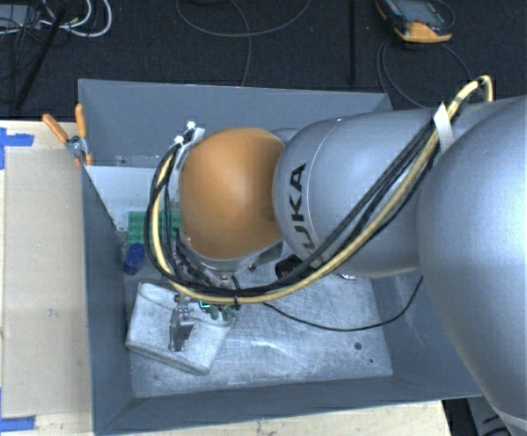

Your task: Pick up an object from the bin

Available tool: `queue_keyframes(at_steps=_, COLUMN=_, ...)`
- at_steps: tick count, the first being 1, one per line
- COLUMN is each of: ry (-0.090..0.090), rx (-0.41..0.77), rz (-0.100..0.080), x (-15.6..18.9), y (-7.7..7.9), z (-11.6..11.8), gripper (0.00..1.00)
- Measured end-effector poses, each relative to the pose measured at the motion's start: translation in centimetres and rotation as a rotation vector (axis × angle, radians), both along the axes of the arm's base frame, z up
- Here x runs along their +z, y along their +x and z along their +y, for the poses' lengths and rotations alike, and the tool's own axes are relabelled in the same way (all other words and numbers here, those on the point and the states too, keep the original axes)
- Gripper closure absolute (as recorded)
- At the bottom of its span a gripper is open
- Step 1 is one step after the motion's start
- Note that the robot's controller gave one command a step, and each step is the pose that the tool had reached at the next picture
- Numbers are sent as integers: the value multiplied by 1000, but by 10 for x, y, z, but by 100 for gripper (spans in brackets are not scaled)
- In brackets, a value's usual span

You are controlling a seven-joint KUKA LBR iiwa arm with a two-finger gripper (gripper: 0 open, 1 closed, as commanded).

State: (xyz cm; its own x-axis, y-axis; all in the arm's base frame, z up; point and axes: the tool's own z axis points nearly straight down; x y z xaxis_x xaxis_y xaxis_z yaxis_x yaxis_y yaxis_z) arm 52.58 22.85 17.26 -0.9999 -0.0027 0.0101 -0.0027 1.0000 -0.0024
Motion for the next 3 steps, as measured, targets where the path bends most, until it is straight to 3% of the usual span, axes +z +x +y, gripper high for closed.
queue_keyframes(at_steps=1, ry=6, rx=287, rz=-8, x=-75, y=26, z=16, gripper=0)
queue_keyframes(at_steps=2, ry=10, rx=292, rz=-7, x=-79, y=36, z=12, gripper=0)
queue_keyframes(at_steps=3, ry=10, rx=285, rz=4, x=-79, y=36, z=10, gripper=100)
